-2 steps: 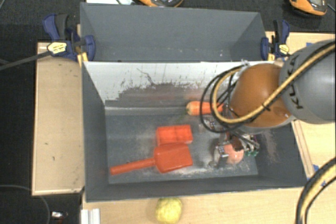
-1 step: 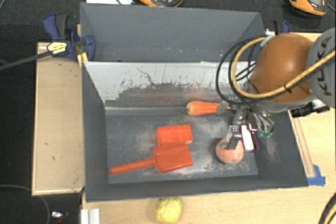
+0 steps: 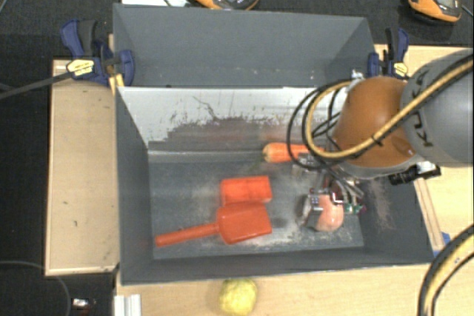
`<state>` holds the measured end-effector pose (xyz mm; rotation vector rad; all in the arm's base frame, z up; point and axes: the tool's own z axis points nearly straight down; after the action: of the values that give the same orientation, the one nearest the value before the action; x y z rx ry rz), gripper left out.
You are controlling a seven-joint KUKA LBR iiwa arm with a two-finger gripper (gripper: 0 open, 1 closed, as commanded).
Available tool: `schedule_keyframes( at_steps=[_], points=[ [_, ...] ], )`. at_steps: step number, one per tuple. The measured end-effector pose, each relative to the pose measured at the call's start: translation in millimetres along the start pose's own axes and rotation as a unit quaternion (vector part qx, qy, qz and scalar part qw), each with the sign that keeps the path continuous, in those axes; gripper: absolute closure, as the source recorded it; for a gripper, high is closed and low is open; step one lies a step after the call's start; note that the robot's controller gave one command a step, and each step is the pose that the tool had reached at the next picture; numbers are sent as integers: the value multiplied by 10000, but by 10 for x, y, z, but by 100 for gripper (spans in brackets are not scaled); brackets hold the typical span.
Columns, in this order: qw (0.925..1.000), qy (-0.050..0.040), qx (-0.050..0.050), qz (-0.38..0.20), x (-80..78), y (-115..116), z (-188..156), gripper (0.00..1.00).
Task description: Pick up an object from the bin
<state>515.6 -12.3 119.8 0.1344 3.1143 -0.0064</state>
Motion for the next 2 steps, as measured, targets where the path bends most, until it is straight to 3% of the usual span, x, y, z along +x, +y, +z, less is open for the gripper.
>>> schedule_keyframes(
  at_steps=[1,2],
  points=[
    [9997,-66,-3,255,-42,153,-473,0],
    [9991,-75,-22,406,-202,76,-685,0]
  ],
)
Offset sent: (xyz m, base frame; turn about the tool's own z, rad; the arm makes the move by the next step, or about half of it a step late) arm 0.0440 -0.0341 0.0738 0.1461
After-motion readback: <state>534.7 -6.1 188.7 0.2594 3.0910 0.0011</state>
